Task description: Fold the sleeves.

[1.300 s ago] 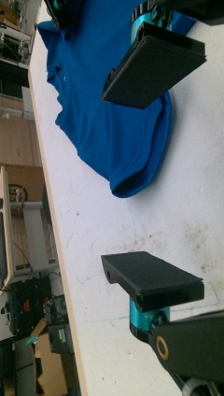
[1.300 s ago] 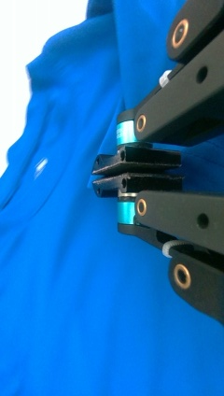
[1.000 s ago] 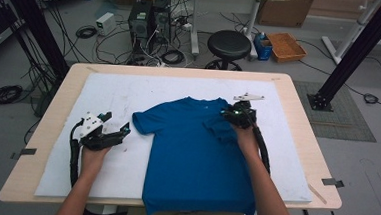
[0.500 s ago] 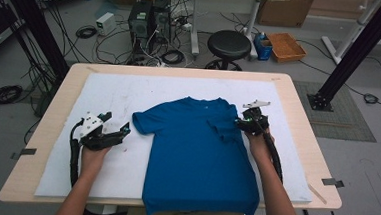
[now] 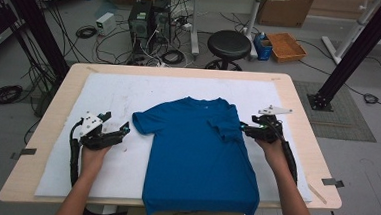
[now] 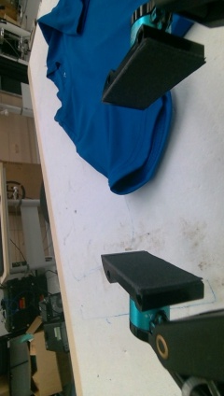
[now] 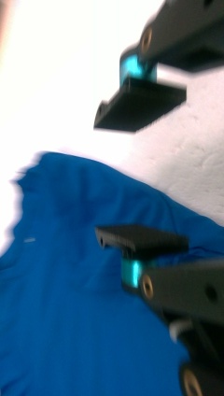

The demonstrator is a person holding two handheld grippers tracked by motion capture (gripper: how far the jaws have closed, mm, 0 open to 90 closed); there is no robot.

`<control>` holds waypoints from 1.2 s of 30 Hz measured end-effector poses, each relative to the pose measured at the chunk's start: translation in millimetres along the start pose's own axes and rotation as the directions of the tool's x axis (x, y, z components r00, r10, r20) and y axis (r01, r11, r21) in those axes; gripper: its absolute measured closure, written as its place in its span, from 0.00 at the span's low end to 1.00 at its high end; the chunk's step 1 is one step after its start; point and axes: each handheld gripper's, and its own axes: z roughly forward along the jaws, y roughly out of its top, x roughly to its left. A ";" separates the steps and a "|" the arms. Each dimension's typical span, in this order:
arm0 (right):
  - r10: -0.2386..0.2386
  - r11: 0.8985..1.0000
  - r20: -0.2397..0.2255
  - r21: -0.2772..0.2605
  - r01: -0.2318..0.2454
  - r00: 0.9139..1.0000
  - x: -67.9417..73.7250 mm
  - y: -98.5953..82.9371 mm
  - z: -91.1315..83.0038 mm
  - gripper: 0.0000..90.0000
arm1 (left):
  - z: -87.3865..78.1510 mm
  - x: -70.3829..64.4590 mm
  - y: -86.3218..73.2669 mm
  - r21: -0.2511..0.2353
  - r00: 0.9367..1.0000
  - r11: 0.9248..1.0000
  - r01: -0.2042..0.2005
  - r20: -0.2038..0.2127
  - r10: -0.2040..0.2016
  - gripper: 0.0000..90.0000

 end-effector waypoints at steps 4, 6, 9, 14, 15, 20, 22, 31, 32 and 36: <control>-0.007 0.991 0.027 -0.131 0.011 1.000 -4.5 -6.3 -23.4 0.28 | 3.9 1.7 9.1 0.044 0.999 0.998 0.044 -0.014 -0.043 0.23; -0.007 0.989 0.034 -0.150 0.012 0.999 -6.8 -7.3 -27.9 0.27 | 5.7 3.0 13.5 0.045 0.998 0.997 0.064 -0.017 -0.063 0.23; 0.028 0.985 0.054 -0.173 -0.018 0.998 -13.4 -10.5 -36.5 0.27 | 17.5 5.6 25.2 0.062 0.992 0.990 0.128 -0.019 -0.127 0.23; 0.036 0.987 0.069 -0.158 -0.025 0.997 -16.7 -13.8 -33.9 0.27 | 61.0 0.7 26.2 0.241 0.990 0.960 0.144 -0.043 -0.138 0.26; 0.035 0.987 0.070 -0.157 -0.023 0.997 -16.6 -14.0 -33.5 0.27 | 61.0 0.7 26.2 0.241 0.990 0.960 0.144 -0.043 -0.138 0.26; 0.037 0.987 0.069 -0.162 -0.026 0.997 -15.6 -13.8 -34.4 0.27 | 81.6 -6.0 23.6 0.306 0.989 0.940 0.148 -0.059 -0.136 0.29; 0.039 0.986 0.067 -0.163 -0.028 0.997 -16.6 -14.1 -34.6 0.27 | 88.8 -11.8 22.0 0.352 0.994 0.930 0.104 -0.059 -0.089 0.37; 0.035 0.985 0.063 -0.170 -0.024 0.997 -16.7 -14.1 -36.5 0.27 | 83.6 -11.6 23.6 0.419 0.993 0.905 0.070 -0.114 -0.024 0.98; 0.042 0.985 0.064 -0.168 -0.030 0.997 -16.6 -14.2 -36.9 0.27 | 79.3 -5.8 23.4 0.419 0.990 0.903 0.097 -0.129 -0.046 0.98; 0.040 0.985 0.064 -0.168 -0.028 0.997 -17.5 -14.5 -36.3 0.27 | 70.0 5.3 22.6 0.415 0.983 0.899 0.141 -0.164 -0.079 0.98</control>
